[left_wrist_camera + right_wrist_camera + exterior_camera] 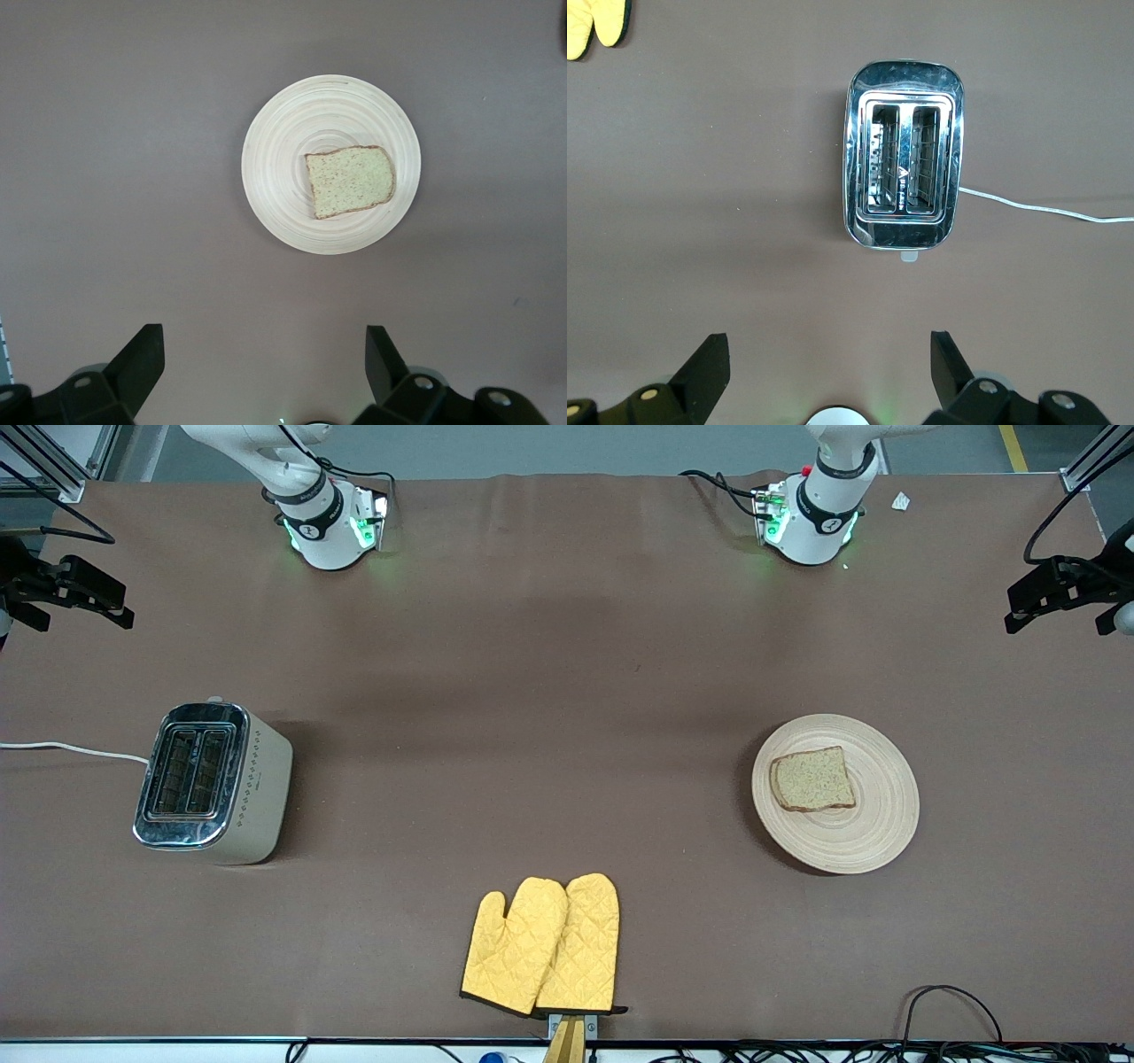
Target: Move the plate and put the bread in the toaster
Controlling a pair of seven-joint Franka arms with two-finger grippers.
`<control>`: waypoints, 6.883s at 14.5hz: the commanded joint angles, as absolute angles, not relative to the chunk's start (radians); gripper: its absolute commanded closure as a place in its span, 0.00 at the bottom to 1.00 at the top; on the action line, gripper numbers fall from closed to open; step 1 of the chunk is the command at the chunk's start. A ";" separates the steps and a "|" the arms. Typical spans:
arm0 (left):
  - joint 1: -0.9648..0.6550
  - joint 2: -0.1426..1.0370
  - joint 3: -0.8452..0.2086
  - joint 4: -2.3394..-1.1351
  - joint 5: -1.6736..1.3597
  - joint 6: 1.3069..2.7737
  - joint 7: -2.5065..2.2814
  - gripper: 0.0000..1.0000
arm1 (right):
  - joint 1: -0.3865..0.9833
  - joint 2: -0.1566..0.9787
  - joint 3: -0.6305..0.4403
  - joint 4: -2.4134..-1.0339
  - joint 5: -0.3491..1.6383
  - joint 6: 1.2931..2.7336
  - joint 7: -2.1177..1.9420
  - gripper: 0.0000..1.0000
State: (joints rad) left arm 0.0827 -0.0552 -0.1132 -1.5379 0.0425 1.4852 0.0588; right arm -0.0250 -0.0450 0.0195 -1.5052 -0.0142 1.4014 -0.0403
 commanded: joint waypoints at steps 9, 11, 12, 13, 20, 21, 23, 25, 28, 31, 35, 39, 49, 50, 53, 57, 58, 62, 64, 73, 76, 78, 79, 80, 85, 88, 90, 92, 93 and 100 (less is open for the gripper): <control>0.124 0.035 -0.097 -1.503 -0.127 1.476 0.112 0.00 | -0.020 -0.074 0.018 -1.532 -0.015 1.408 -0.025 0.00; 0.181 0.127 -0.097 -1.506 -0.167 1.560 0.123 0.00 | -0.020 -0.074 0.018 -1.532 -0.015 1.408 -0.023 0.00; 0.210 0.170 -0.097 -1.505 -0.199 1.593 0.123 0.00 | -0.021 -0.074 0.018 -1.532 -0.015 1.408 -0.023 0.00; 0.221 0.217 -0.097 -1.505 -0.240 1.624 0.124 0.00 | -0.021 -0.074 0.018 -1.534 -0.015 1.408 -0.023 0.00; 0.399 0.524 -0.097 -1.502 -0.555 1.752 0.382 0.00 | -0.021 -0.072 0.018 -1.534 -0.015 1.410 -0.023 0.00; 0.411 0.561 -0.100 -1.500 -0.560 1.755 0.431 0.00 | -0.021 -0.072 0.018 -1.532 -0.015 1.410 -0.023 0.00; 0.431 0.636 -0.097 -1.467 -0.563 1.772 0.536 0.01 | -0.021 -0.072 0.018 -1.532 -0.015 1.408 -0.023 0.00; 0.475 0.728 -0.103 -1.418 -0.565 1.776 0.642 0.03 | -0.021 -0.072 0.018 -1.532 -0.015 1.408 -0.023 0.00; 0.500 0.813 -0.104 -1.388 -0.566 1.804 0.808 0.09 | -0.021 -0.072 0.018 -1.532 -0.014 1.408 -0.023 0.00; 0.505 0.882 -0.106 -1.388 -0.606 1.813 0.873 0.24 | -0.023 -0.072 0.017 -1.532 -0.006 1.410 -0.025 0.00; 0.502 0.896 -0.106 -1.396 -0.649 1.751 0.870 0.30 | -0.021 -0.072 0.017 -1.532 -0.006 1.408 -0.023 0.00; 0.495 0.899 -0.107 -1.396 -0.647 1.697 0.870 0.43 | -0.023 -0.072 0.017 -1.534 -0.006 1.408 -0.023 0.00; 0.494 0.905 -0.109 -1.390 -0.640 1.681 0.876 1.00 | -0.021 -0.072 0.015 -1.534 -0.002 1.408 -0.025 0.00; 0.494 0.902 -0.120 -1.388 -0.640 1.681 0.876 1.00 | -0.021 -0.072 0.015 -1.534 -0.002 1.408 -0.028 0.00; 0.503 0.882 -0.199 -1.381 -0.647 1.669 0.859 1.00 | -0.023 -0.072 0.015 -1.532 -0.002 1.407 -0.029 0.00; 0.506 0.825 -0.325 -1.384 -0.649 1.675 0.717 1.00 | -0.023 -0.071 0.014 -1.532 -0.002 1.397 -0.029 0.00; 0.503 0.807 -0.357 -1.384 -0.649 1.681 0.654 1.00 | -0.023 -0.069 0.015 -1.532 -0.002 1.396 -0.029 0.00; 0.499 0.784 -0.472 -1.393 -0.649 1.744 0.523 1.00 | -0.021 -0.071 0.017 -1.534 -0.002 1.394 -0.035 0.00; 0.474 0.788 -0.530 -1.402 -0.649 1.798 0.485 1.00 | -0.015 -0.068 0.018 -1.534 0.000 1.397 -0.032 0.00; 0.221 0.825 -0.575 -1.470 -0.701 2.065 0.420 1.00 | 0.106 0.110 0.018 -1.633 0.167 1.613 0.331 0.00; 0.149 0.860 -0.575 -1.471 -0.733 2.115 0.425 1.00 | 0.147 0.265 0.020 -1.655 0.227 1.738 0.328 0.00; 0.108 0.874 -0.575 -1.495 -0.752 2.189 0.434 0.99 | 0.156 0.319 0.018 -1.655 0.296 1.779 0.327 0.00; 0.083 0.877 -0.575 -1.511 -0.776 2.232 0.436 0.99 | 0.158 0.334 0.018 -1.655 0.299 1.793 0.327 0.00; 0.062 0.879 -0.575 -1.520 -0.805 2.265 0.437 0.99 | 0.158 0.350 0.020 -1.654 0.304 1.795 0.334 0.00; 0.035 0.946 -0.575 -1.575 -0.998 2.342 0.688 0.96 | 0.225 0.405 0.017 -1.658 0.348 1.865 0.446 0.00; 0.037 0.968 -0.568 -1.583 -1.042 2.358 0.756 0.69 | 0.327 0.423 0.012 -1.660 0.330 1.931 0.589 0.00; 0.051 0.963 -0.566 -1.585 -1.040 2.362 0.739 0.01 | 0.368 0.446 0.011 -1.698 0.327 2.001 0.626 0.00; 0.060 0.945 -0.540 -1.585 -1.034 2.361 0.707 0.00 | 0.418 0.468 0.011 -1.713 0.266 2.049 0.630 0.00; 0.081 0.912 -0.537 -1.585 -1.029 2.356 0.663 0.00 | 0.448 0.488 0.011 -1.712 0.217 2.063 0.644 0.00; 0.320 0.711 -0.540 -1.578 -0.746 2.055 0.456 0.00 | 0.495 0.604 0.012 -1.695 0.198 2.181 0.652 0.09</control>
State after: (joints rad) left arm 0.2584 0.8022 -0.5442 -1.5490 -0.8154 2.1558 0.5251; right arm 0.4831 0.5906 0.0213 -1.7050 0.2113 2.1672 0.6382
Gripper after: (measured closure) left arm 0.000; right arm 0.022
